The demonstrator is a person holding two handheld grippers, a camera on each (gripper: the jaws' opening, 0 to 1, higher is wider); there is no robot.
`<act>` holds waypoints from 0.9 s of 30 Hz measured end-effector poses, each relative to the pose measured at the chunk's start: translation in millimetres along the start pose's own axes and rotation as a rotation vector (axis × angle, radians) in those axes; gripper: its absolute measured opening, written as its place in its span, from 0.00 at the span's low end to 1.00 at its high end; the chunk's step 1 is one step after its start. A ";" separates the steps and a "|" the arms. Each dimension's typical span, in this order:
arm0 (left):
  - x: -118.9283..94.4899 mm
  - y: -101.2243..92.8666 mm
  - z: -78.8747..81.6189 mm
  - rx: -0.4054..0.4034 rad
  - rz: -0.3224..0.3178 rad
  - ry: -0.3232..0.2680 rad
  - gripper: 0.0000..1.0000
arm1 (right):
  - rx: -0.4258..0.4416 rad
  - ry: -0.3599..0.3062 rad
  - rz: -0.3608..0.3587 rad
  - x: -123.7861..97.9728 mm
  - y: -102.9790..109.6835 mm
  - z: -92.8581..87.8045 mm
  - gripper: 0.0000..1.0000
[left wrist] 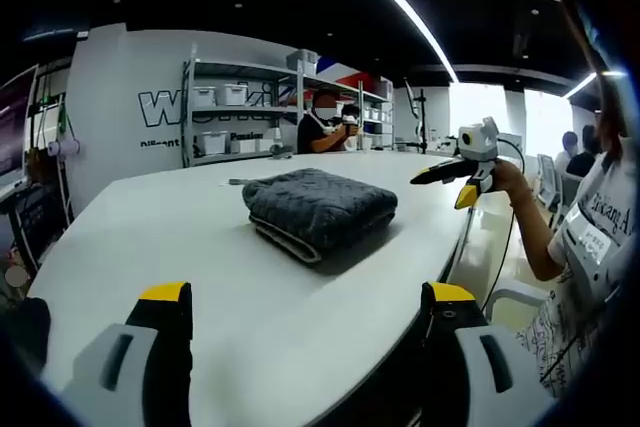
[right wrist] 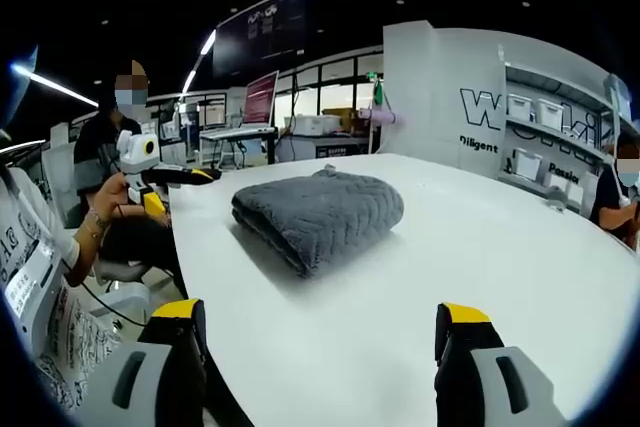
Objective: Fold the towel on the table until its edges align and the towel forms a compact rectangular stack.
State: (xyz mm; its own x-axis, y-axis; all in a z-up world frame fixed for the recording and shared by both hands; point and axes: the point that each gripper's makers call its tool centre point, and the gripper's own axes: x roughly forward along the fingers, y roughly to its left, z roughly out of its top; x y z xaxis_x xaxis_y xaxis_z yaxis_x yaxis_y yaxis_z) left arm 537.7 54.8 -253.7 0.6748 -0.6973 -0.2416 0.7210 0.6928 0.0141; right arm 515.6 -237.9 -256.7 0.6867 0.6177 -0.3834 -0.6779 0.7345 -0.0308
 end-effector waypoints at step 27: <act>-1.1 -2.9 -2.5 -0.029 -0.001 -0.012 0.99 | 0.001 -0.001 -0.003 -5.2 5.9 -4.1 0.99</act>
State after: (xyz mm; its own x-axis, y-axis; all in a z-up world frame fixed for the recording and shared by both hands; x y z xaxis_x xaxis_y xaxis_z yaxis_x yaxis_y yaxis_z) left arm 534.5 54.0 -255.9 0.6759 -0.7002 -0.2301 0.7170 0.6969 -0.0144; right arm 507.0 -237.9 -258.6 0.6886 0.6160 -0.3826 -0.6759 0.7363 -0.0311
